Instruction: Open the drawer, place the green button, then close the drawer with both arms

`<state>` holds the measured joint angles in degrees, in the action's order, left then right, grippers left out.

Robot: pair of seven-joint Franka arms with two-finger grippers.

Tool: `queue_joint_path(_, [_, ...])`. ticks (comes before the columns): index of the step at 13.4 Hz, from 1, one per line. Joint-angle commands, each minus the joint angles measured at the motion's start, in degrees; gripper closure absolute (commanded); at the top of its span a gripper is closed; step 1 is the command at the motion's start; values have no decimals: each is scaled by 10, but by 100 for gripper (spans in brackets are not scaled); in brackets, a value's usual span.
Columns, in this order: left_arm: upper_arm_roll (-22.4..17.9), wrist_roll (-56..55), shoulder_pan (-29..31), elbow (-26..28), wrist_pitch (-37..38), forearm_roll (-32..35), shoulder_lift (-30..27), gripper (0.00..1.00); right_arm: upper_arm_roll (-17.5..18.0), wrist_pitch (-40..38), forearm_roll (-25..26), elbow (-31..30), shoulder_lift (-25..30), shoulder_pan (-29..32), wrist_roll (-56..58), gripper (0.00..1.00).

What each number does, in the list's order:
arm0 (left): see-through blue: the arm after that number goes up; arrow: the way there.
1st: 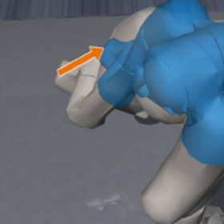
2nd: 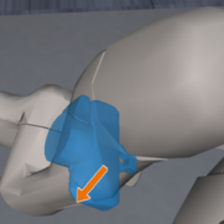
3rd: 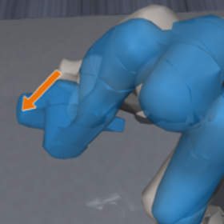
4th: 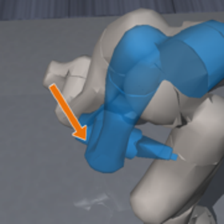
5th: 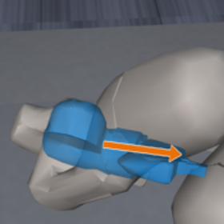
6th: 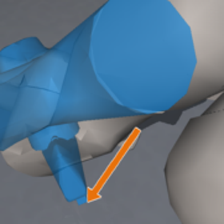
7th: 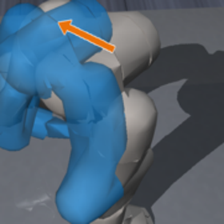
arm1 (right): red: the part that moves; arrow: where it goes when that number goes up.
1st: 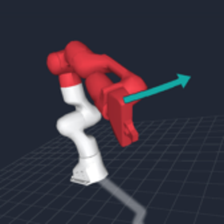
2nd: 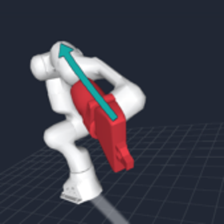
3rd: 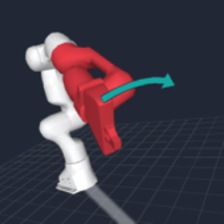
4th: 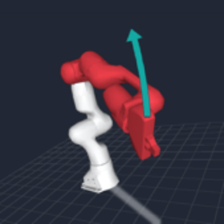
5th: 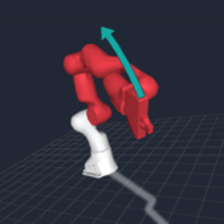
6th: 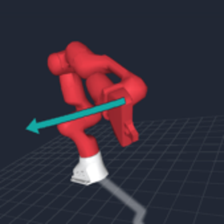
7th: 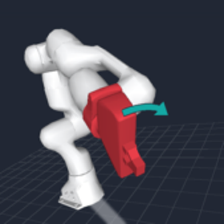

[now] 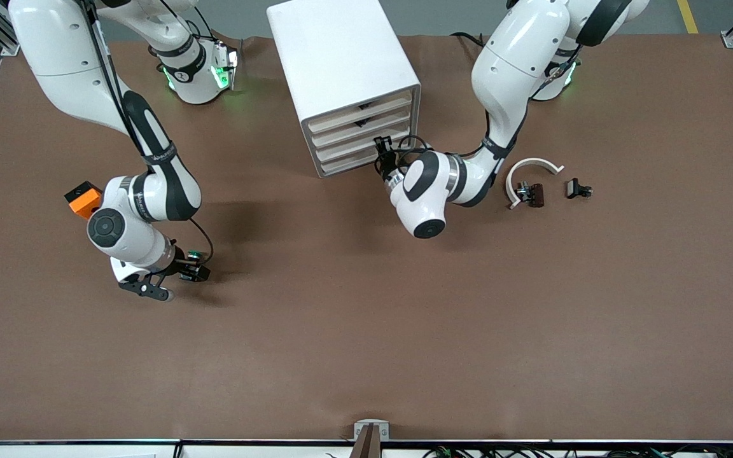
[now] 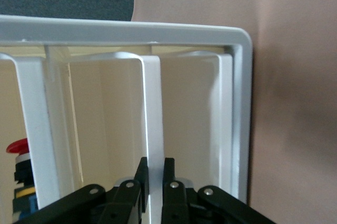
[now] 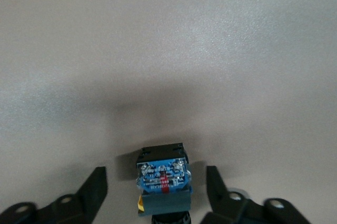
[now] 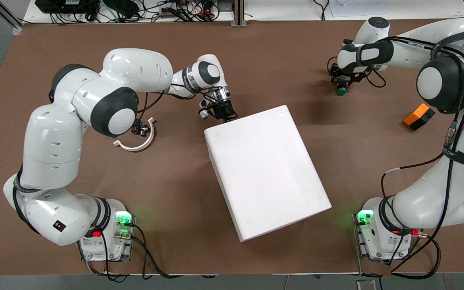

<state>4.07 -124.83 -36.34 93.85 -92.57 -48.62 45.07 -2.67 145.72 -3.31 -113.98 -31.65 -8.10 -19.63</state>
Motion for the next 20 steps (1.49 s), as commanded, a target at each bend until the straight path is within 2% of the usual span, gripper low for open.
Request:
queue_joint_path(1, [-9,5,31,-38,-2,-1,11,100,-4,5,2,-7,5,-6,-7,100])
queue_joint_path(5, [-9,12,70,-60,-2,-2,15,100,-3,-4,2,-7,12,-4,-6,100])
queue_joint_path(6, [-9,13,71,-72,-2,-2,19,100,-3,-26,2,-5,17,-6,-8,100])
queue_joint_path(9, [-11,13,84,-86,-4,1,27,100,-2,-120,0,3,80,-20,-49,100])
queue_joint_path(10, [-11,17,86,-90,-6,1,28,90,-1,-141,-4,3,106,-30,-83,100])
queue_joint_path(11, [-11,19,86,-97,-6,2,30,71,0,-168,-5,3,129,-48,-129,100])
queue_joint_path(13, [-11,19,87,-102,-6,3,29,64,1,-186,-6,3,167,-96,-222,100])
queue_joint_path(14, [-12,19,94,-103,-6,5,28,50,1,-188,-7,1,179,-123,-261,100])
queue_joint_path(15, [-12,19,97,-104,-6,5,27,19,1,-188,-19,0,185,-147,-296,100])
queue_joint_path(16, [-12,18,101,-104,-5,5,25,0,0,-185,-33,0,186,-173,-329,100])
queue_joint_path(18, [-13,18,110,-131,-2,32,22,0,0,-184,-39,0,189,-217,-404,100])
queue_joint_path(20, [-10,18,104,-177,-2,125,14,0,0,-182,-39,0,190,-261,-480,100])
